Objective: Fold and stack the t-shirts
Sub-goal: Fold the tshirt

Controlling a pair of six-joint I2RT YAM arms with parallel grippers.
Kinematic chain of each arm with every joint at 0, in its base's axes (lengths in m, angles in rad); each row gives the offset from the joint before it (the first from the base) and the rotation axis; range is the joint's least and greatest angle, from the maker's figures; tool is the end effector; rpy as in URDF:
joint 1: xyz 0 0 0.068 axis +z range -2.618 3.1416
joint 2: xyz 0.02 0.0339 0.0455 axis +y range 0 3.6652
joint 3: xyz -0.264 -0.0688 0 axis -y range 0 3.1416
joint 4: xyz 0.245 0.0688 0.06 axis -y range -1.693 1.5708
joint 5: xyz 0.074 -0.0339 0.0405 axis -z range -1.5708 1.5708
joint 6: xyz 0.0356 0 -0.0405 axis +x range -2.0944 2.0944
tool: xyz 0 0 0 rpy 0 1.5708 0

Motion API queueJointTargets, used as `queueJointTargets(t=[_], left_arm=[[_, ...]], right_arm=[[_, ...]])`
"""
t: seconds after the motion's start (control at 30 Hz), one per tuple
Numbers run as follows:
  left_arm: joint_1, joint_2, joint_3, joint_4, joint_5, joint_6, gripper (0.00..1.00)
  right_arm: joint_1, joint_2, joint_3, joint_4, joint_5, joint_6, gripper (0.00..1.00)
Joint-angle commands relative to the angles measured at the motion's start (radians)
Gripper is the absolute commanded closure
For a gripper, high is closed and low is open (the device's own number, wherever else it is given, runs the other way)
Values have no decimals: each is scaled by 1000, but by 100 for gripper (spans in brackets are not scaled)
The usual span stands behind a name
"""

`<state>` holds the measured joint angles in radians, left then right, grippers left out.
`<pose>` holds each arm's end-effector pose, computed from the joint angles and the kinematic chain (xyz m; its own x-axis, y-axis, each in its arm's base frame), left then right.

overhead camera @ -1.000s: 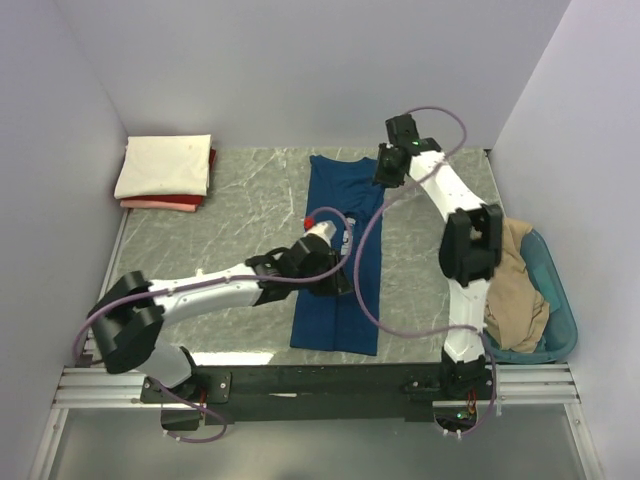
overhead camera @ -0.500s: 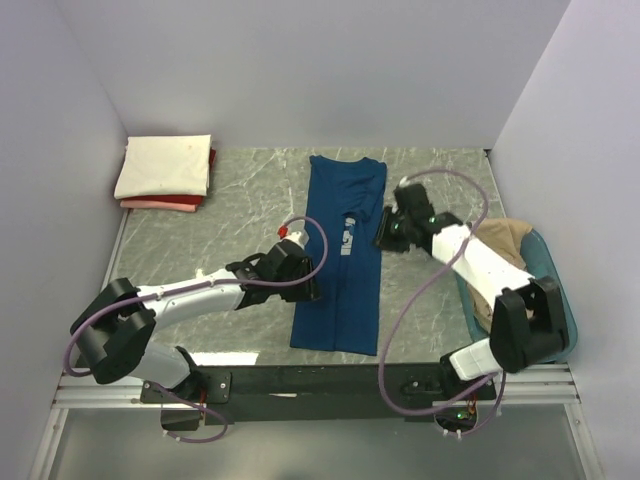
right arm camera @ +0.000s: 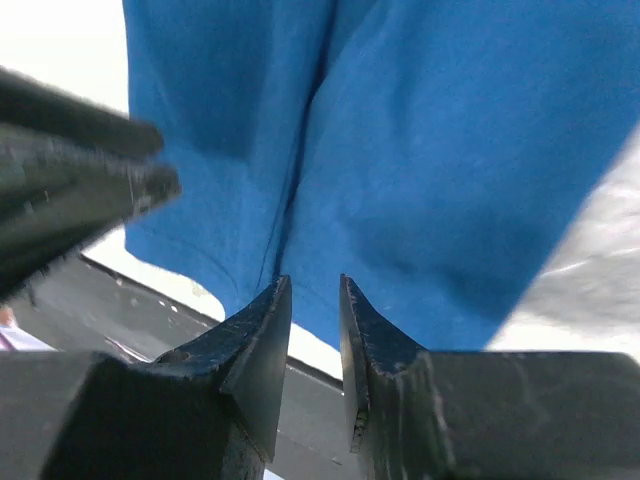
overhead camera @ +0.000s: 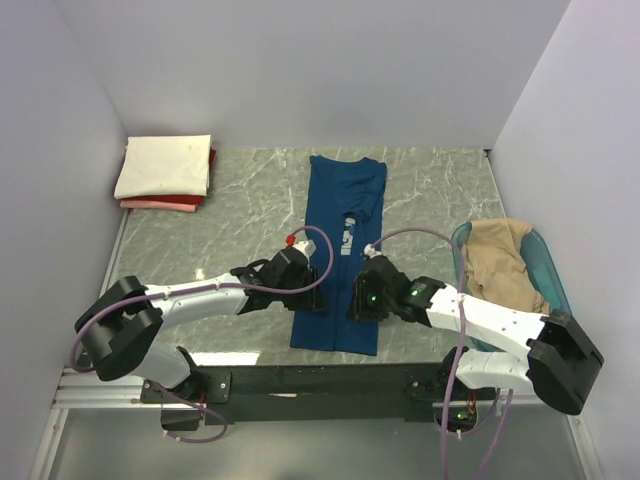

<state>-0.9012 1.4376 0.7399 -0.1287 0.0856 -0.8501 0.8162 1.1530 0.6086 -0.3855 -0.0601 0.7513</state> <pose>0.1748 -0.2257 0.1832 -0.9152 -0.0499 -0.3999 0.1963 0.8114 -0.5506 0.1485 0.1610 0.1914 -0.9145 0.0221 -0.4041 -0.1747 0.8792 0.4433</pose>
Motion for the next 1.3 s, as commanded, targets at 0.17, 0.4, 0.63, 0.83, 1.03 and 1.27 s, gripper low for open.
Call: queueJointTargets(t=[0.17,0.4,0.63,0.83,1.03,1.27], left_arm=[[-4,-57,-46,-60,-55,-17,62],[-4,-101,-89,-83,-60,-40,61],[-4,-166,-129,-126,-83,-49,58],[-4,-177,-149,-134,-83,-58,56],[-4,-183,-163,-137,-83,-60,54],[-7,-152,-185,-109,-73,-61,55]], right_arm=[[181,99,20,-16,187,105,67],[232,132,34,-75,281,109,67],[250,146,82,-125,367,106,65],[250,186,94,-90,359,92,63],[250,214,77,-81,342,95,58],[251,198,59,-76,333,109,66]])
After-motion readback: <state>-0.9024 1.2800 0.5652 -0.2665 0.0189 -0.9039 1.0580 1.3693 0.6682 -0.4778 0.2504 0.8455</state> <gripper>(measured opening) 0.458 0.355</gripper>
